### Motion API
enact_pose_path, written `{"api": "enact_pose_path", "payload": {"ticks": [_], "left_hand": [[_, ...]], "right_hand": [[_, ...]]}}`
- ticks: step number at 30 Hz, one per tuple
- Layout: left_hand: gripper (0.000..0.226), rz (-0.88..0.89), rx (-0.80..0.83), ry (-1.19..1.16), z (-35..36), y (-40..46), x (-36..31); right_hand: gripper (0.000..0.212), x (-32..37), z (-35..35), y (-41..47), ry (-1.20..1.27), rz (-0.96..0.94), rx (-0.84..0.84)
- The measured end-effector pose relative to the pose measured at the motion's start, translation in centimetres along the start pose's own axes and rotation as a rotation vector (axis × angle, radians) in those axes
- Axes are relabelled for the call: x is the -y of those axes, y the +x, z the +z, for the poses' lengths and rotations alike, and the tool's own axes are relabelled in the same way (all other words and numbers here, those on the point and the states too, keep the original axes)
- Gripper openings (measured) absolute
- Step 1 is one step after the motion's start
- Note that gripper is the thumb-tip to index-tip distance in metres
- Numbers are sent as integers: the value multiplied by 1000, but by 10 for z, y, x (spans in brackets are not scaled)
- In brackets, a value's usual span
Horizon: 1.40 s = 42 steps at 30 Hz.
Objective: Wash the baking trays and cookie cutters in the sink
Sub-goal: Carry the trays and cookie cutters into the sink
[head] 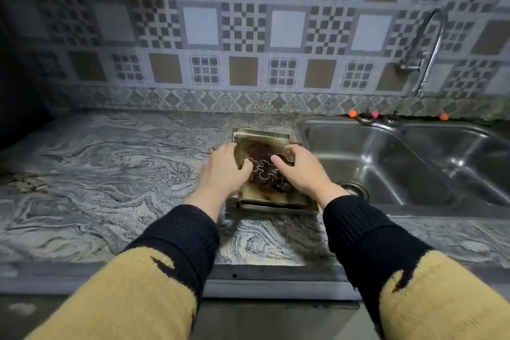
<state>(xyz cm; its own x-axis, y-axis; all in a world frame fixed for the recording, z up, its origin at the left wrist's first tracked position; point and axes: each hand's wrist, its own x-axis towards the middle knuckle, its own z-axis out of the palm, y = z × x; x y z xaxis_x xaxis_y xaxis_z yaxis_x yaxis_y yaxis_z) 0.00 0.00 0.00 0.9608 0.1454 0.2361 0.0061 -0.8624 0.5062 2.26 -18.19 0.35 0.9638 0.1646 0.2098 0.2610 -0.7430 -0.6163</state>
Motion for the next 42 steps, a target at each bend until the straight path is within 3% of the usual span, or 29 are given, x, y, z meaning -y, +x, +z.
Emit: {"api": "enact_pose_path", "payload": {"ticks": [5, 16, 25, 33, 42], "left_hand": [[47, -98, 91, -134, 23, -2, 13], [75, -229, 192, -474, 57, -3, 31], [90, -238, 219, -657, 63, 4, 44], [90, -291, 254, -819, 67, 10, 57], [94, -217, 235, -866, 64, 1, 33]], "right_hand": [[66, -33, 14, -3, -13, 85, 46], [84, -60, 30, -10, 285, 289, 54], [78, -52, 26, -7, 561, 369, 50], [68, -36, 10, -5, 646, 434, 84], [75, -48, 20, -30, 670, 446, -9]]}}
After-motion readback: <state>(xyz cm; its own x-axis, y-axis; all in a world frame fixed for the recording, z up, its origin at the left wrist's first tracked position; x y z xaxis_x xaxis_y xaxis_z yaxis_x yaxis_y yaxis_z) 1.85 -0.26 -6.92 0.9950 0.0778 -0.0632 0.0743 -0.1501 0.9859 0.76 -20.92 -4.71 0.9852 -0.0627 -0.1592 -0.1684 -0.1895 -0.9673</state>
